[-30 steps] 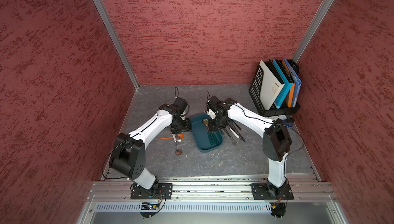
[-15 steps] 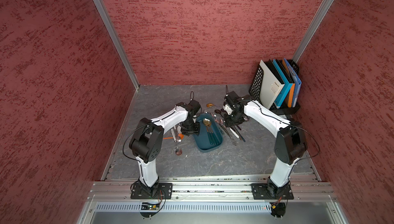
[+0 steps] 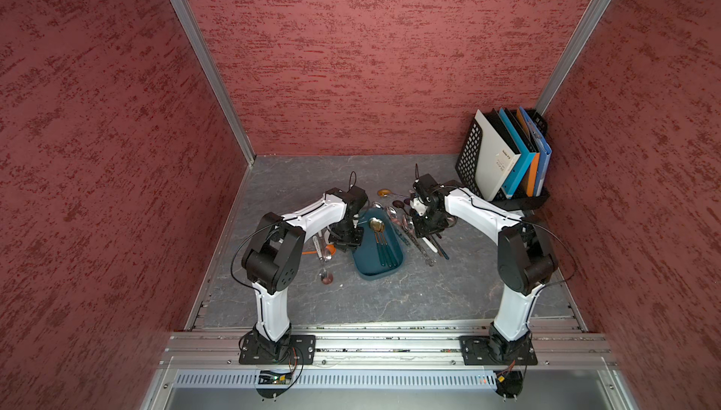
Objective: Put the spoon into the storage box
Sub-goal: Adjust the storage box at the center of the board.
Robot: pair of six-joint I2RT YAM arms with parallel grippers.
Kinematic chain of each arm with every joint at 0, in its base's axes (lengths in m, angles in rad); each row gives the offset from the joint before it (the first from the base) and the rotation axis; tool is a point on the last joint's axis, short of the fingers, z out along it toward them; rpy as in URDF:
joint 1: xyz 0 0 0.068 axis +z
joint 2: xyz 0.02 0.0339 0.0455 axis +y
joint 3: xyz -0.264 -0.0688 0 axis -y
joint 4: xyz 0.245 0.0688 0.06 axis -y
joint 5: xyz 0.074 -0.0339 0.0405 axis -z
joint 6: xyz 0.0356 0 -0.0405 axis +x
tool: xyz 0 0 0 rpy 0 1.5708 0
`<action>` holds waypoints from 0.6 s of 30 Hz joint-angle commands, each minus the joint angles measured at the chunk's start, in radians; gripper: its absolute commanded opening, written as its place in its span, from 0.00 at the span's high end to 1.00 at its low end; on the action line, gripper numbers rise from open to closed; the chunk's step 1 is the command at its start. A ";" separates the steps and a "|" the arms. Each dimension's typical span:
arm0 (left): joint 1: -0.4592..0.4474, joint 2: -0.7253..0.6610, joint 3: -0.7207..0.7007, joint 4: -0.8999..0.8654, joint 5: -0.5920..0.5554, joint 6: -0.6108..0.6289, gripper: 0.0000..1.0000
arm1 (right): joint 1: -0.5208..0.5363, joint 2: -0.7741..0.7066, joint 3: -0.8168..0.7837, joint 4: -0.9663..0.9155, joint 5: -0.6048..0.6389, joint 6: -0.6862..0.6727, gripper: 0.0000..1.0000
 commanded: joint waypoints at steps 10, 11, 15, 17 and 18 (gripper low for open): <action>0.006 -0.039 0.020 -0.037 -0.009 0.049 0.57 | -0.003 0.067 -0.041 0.089 -0.035 -0.006 0.67; 0.005 -0.056 0.019 -0.037 -0.006 0.046 0.54 | -0.003 0.073 -0.040 0.093 -0.036 -0.009 0.68; 0.008 -0.125 0.008 -0.040 -0.008 0.028 0.47 | -0.003 0.095 -0.028 0.092 -0.023 -0.014 0.70; 0.009 -0.156 -0.001 -0.040 -0.008 0.016 0.44 | -0.004 0.103 -0.024 0.093 -0.019 -0.014 0.71; 0.012 -0.168 -0.008 -0.040 -0.006 0.011 0.44 | -0.003 0.103 -0.023 0.094 -0.012 -0.013 0.72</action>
